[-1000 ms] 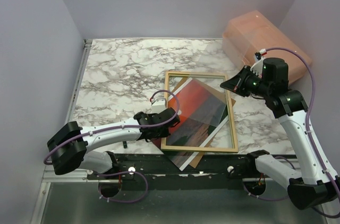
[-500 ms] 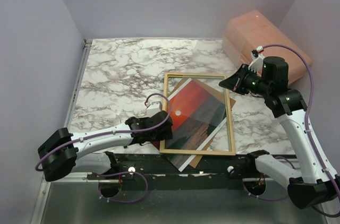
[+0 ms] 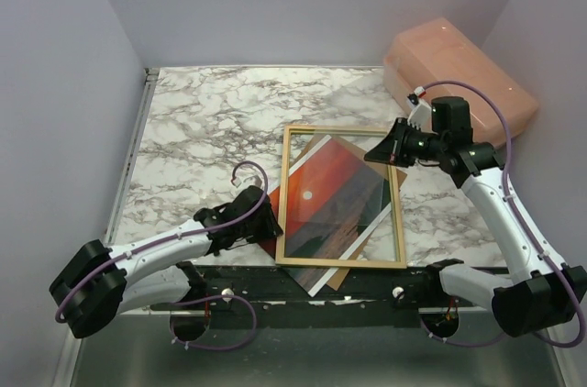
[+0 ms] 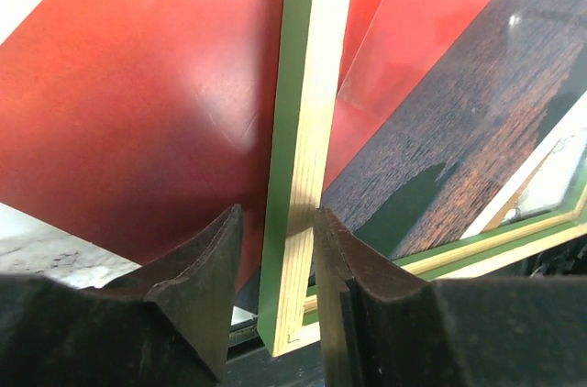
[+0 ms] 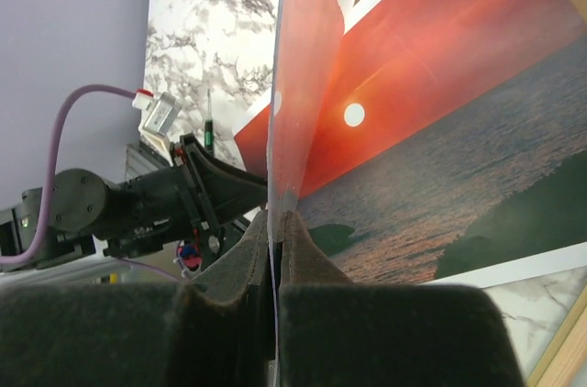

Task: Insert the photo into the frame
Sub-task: Place the photo frame item in the photo frame.

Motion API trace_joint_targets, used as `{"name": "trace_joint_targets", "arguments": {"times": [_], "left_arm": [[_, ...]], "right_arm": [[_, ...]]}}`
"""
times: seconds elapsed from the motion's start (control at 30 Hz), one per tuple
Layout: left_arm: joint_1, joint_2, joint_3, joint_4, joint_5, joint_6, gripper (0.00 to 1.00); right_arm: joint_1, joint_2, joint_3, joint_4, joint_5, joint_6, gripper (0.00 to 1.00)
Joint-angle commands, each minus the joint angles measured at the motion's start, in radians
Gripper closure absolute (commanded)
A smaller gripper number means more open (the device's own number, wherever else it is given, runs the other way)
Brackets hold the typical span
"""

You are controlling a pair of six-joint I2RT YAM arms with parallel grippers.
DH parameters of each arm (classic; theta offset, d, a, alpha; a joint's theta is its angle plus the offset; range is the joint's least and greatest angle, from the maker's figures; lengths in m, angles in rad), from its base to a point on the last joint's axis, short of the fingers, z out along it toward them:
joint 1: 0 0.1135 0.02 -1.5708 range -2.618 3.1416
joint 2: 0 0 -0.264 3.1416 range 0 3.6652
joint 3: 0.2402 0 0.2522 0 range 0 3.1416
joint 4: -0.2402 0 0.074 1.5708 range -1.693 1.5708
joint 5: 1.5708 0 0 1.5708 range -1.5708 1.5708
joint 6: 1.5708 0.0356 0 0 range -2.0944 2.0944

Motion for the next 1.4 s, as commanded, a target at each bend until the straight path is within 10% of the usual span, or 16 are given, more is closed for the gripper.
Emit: {"name": "trace_joint_targets", "arguments": {"times": [0.0, 1.37], "left_arm": [[0.047, -0.043, -0.029, 0.049, 0.068, 0.043, 0.63], [0.061, 0.062, 0.005, -0.012, 0.077, 0.106, 0.88]], "right_arm": [[0.000, 0.011, -0.019, 0.061, -0.104, -0.019, 0.99], [-0.001, 0.000, -0.071, -0.081, -0.263, -0.050, 0.99]]}}
